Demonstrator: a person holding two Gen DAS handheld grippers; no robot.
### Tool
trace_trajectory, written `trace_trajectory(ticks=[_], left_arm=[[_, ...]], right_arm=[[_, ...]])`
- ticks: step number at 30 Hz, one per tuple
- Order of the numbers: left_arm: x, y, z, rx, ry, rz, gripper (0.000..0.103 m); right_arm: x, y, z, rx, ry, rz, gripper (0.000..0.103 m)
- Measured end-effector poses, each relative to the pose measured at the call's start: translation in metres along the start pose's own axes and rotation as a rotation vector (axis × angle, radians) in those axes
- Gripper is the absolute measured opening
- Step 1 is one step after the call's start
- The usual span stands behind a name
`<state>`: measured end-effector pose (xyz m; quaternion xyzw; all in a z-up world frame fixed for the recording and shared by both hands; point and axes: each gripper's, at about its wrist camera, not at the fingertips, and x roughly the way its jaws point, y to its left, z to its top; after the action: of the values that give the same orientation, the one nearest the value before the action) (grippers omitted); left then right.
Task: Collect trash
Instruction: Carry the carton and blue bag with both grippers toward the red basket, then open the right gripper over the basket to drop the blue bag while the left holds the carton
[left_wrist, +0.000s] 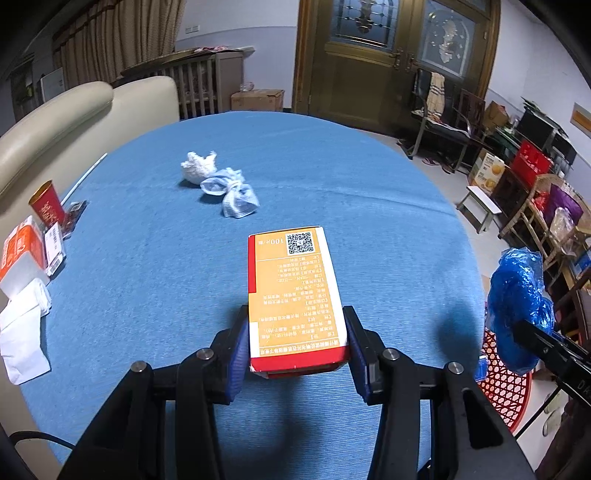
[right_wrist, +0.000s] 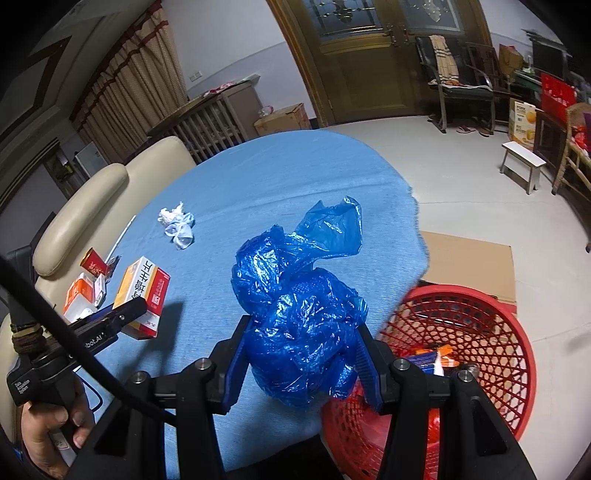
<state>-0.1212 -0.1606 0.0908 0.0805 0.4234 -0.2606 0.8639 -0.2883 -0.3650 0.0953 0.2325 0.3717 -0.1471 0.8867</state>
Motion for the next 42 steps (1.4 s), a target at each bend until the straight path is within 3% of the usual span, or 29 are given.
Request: trace_trajectory(ticks=[14, 27, 42], left_arm=[[-0.01, -0.067, 0.003, 0.127, -0.03, -0.119, 0.049], [-0.023, -0.124, -0.008, 0.251, -0.04, -0.256, 0.049], [-0.021, -0.155, -0.016, 0.329, -0.009, -0.277, 0.049]], right_arm=[[-0.03, -0.053, -0.011, 0.06, -0.023, -0.153, 0.055], [-0.029, -0.103, -0.032, 0.123, 0.042, -0.271, 0.055], [-0.015, -0.131, -0.058, 0.186, 0.132, -0.321, 0.055]])
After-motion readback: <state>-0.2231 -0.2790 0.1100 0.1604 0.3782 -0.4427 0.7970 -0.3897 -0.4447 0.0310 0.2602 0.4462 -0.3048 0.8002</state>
